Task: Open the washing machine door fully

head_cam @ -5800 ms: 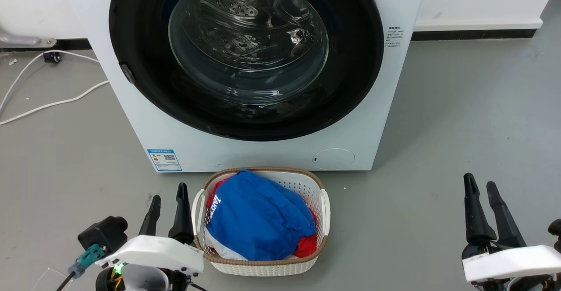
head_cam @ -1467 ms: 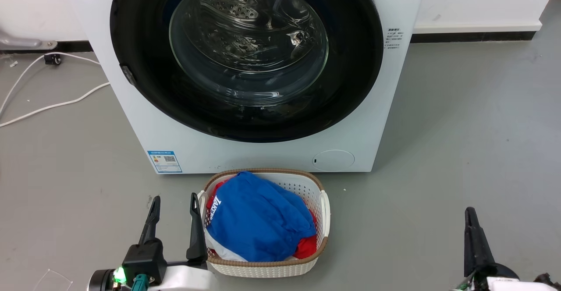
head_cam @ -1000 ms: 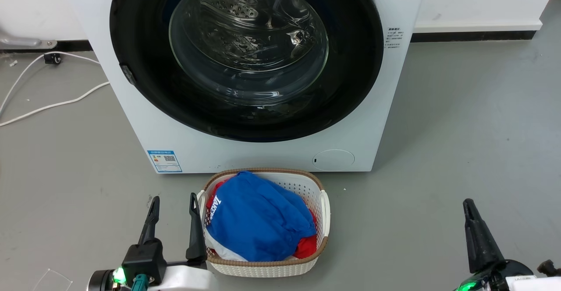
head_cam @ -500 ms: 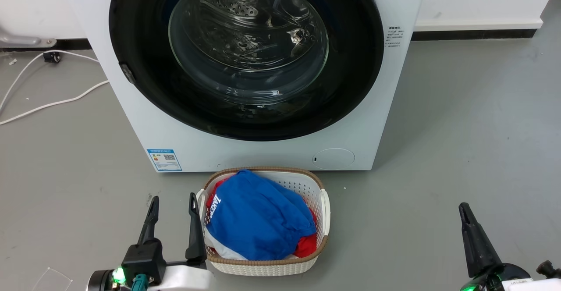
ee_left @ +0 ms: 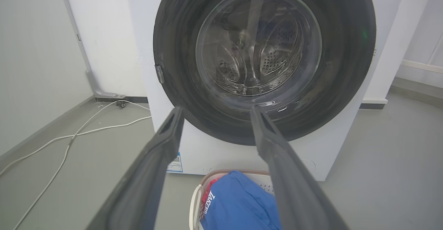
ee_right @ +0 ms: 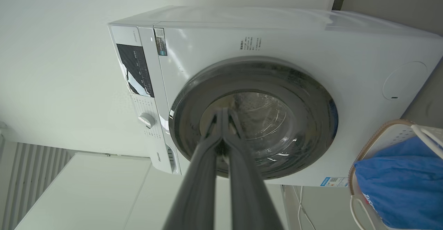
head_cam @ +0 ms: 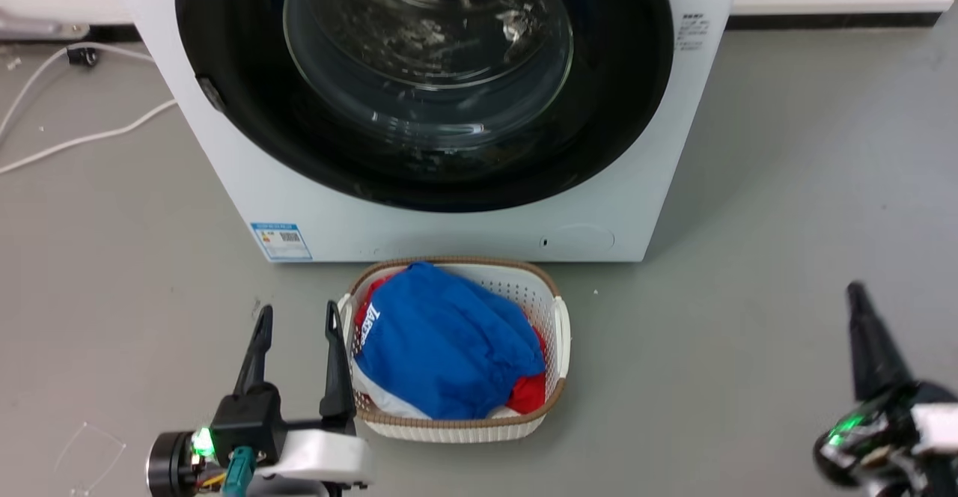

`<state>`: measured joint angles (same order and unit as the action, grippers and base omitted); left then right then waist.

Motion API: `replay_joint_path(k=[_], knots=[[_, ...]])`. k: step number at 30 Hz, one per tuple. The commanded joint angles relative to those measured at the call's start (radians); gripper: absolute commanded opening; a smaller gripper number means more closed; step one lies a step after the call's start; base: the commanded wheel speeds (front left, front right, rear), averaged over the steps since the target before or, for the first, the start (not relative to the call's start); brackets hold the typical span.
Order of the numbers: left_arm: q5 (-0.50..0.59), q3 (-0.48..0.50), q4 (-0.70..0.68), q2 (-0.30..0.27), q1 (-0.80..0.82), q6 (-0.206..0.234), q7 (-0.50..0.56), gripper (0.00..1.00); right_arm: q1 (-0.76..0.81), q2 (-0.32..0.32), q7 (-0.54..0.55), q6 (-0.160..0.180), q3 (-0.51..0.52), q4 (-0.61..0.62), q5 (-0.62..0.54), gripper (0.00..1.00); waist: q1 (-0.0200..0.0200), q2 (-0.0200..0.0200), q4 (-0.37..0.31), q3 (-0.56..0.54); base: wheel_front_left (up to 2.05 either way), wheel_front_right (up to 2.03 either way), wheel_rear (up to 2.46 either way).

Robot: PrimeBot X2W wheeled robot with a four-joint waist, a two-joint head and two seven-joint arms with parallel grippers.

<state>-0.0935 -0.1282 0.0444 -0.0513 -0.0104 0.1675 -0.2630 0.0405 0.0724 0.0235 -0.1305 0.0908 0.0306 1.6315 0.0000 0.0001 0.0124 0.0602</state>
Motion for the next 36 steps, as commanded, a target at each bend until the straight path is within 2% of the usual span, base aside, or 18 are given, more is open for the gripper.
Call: replay_joint_path(k=[1,8,13,27,36], knots=[[0.006,-0.003,-0.006,0.001,0.023,0.0,-0.003,1.0,-0.047,0.021,0.012,0.0,0.022,-0.017,0.008,0.0,0.0,-0.0001,0.009,0.034,0.0,0.0,0.0],[0.03,-0.007,-0.028,0.001,0.097,-0.007,-0.003,1.0,-0.28,0.106,0.066,0.0,0.103,-0.123,0.027,0.0,0.0,-0.0001,0.026,0.151,0.0,0.0,0.0],[0.039,-0.011,-0.049,0.001,0.158,-0.007,-0.003,1.0,-0.45,0.173,0.117,0.0,0.123,-0.205,0.021,0.0,0.0,-0.0001,0.04,0.245,0.0,0.0,0.0],[0.019,-0.047,-0.084,0.001,0.301,0.022,-0.003,1.0,-0.909,0.316,0.232,0.0,0.041,-0.421,-0.063,0.0,0.0,-0.0001,0.095,0.463,0.0,0.0,0.0],[-0.002,-0.056,-0.087,0.001,0.329,0.037,-0.003,1.0,-1.076,0.354,0.35,0.0,-0.042,-0.515,-0.085,0.0,0.0,-0.0001,0.142,0.528,0.0,0.0,0.0]])
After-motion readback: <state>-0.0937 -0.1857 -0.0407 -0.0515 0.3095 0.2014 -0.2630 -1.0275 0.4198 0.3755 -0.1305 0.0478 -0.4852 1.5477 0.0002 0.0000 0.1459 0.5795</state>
